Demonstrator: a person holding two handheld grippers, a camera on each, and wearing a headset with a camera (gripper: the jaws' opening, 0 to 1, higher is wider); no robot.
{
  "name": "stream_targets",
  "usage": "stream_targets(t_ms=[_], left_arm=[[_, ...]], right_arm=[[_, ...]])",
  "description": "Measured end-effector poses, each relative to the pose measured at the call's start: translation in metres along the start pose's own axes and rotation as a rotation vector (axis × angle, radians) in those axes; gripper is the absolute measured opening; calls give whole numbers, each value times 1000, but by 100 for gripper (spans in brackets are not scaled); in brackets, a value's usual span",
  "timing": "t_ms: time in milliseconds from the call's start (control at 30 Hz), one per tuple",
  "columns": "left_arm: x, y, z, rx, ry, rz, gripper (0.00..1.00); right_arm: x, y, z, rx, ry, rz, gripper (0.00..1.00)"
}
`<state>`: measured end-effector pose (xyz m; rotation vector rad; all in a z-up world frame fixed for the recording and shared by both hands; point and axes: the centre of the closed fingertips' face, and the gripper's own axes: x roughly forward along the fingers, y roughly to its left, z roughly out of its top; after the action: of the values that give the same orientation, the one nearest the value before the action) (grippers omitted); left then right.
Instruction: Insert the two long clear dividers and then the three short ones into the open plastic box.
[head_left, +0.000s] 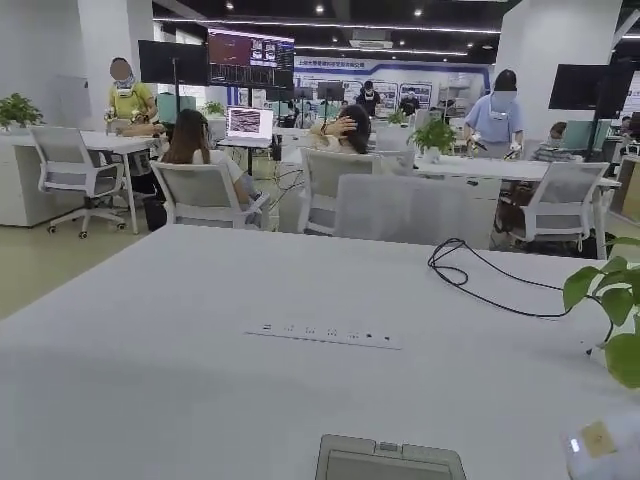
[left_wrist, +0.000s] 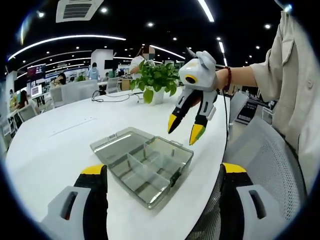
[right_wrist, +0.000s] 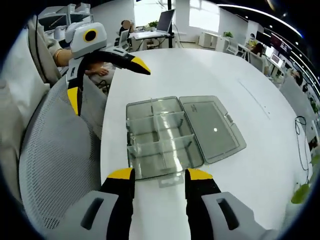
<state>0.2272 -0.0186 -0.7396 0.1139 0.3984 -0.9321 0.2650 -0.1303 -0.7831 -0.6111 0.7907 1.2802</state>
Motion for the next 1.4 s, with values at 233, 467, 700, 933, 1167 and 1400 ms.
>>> stream_targets(t_ms=[233,467,700,933,1167,1400], left_arm=[[-1,3,-4,-3,13,22,95],[-2,3,-5,-4,21,30,95],[-2,12,-8,-38,34,68,90],[-3,12,-7,-30,40,77,90],[-2,10,-8,-33,50,72,89],[-3,15,-4,-25,42,96,87]], right_arm=[[-11,0,-32,-8,42,-4,46],[-23,-8,-58,23,72,-35,46],[-33,-14,-84,35,120,-49,48],[-42,-19,-106,46,166,-55,48],[-47,-29,-131,46,221,-58,47],[-52,-37,-148,3,282,-55,47]])
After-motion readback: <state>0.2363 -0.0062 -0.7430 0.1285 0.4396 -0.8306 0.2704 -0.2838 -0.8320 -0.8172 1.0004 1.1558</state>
